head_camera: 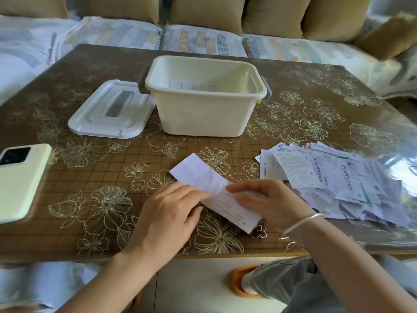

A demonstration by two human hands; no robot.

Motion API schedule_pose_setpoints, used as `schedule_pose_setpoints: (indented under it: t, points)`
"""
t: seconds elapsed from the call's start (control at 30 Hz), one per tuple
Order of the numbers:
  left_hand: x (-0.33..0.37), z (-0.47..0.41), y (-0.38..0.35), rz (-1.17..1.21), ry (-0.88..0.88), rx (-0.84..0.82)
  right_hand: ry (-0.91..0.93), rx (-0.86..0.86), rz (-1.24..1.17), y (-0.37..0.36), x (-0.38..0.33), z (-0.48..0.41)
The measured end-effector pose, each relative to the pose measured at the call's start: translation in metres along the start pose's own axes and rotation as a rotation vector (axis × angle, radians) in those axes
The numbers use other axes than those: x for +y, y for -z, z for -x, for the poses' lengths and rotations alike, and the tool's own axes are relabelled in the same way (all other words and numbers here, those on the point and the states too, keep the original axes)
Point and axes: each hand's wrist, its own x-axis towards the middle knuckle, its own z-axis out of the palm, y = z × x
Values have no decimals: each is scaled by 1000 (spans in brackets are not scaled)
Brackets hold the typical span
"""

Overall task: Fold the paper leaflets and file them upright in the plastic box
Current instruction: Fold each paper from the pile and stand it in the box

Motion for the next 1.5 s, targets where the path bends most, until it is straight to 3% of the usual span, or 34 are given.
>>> schedule_pose_setpoints:
  t: [0.2,0.3,0.53,0.67,0.83,1.17,1.37,1.5]
  points:
    - [-4,0,2,-8,41,-39,-217,-108,-476,-16,-2,7]
    - [-11,-1,4,28,62,-19,-226,-202,-549,-15,-4,11]
    - [-18,0,10,201,129,12,39,-253,130,-9,2,14]
    - [-14,-2,6,255,213,47,205,33,524,-16,5,4]
    - [-7,-9,-2,125,294,63,152,252,749,-26,10,-8]
    - [-4,-10,-8,-117,221,108,218,302,774,-30,10,-8]
    - [-7,-20,-11,-207,-68,-50,595,391,863,-34,13,-5]
    - [-21,-25,-10,-114,-96,-156,739,208,882,-29,22,-10]
